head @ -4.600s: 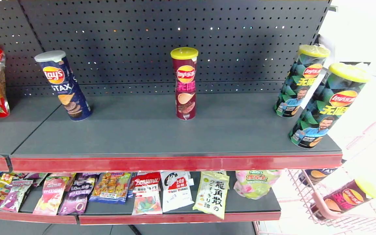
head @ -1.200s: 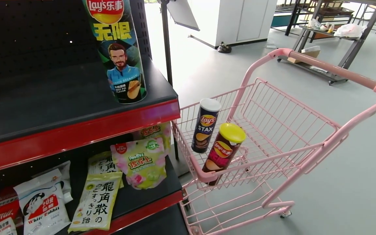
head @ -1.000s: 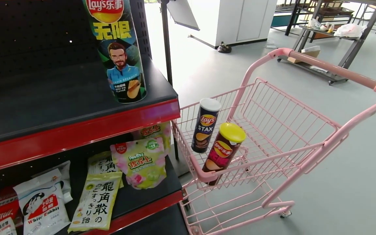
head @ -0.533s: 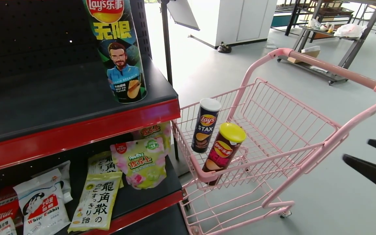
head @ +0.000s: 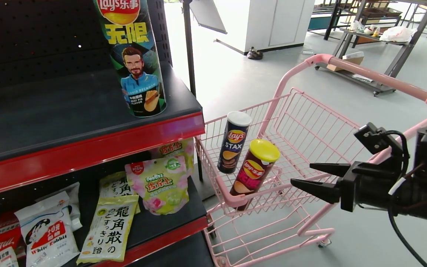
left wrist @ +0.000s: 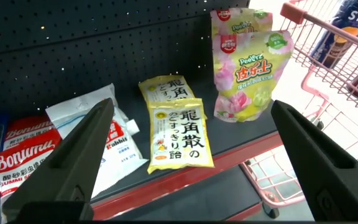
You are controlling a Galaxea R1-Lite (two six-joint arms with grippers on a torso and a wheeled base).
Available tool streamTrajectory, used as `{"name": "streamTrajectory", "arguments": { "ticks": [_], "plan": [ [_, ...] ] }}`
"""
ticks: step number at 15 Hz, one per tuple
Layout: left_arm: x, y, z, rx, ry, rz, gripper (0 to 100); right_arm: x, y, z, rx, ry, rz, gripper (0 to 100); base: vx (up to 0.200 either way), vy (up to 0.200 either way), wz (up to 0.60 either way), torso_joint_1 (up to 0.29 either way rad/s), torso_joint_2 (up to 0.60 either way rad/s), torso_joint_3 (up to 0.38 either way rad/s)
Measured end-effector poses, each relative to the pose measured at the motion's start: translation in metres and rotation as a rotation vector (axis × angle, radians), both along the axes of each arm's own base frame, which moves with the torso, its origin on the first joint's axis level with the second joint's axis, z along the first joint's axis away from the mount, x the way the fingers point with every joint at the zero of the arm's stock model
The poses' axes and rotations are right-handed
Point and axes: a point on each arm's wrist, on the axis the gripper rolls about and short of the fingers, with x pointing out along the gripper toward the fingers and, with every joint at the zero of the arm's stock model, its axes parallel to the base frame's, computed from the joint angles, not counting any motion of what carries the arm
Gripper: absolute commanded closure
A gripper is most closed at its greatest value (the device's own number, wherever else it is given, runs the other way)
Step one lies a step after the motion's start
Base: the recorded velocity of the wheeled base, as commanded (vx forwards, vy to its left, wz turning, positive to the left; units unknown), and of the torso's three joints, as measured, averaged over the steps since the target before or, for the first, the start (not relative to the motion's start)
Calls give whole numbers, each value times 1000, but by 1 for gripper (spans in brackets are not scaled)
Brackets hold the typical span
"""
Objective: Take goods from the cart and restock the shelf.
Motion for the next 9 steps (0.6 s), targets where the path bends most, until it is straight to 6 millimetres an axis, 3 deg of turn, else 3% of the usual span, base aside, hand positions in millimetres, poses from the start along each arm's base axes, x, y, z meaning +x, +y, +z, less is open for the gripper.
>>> {"name": "streamTrajectory", "arguments": {
  "ticks": [9],
  "plan": [
    [0, 0, 0, 0, 0, 0, 0, 38, 36, -13, -14, 46, 85, 0, 0, 0, 0, 0, 0, 0]
  ]
}}
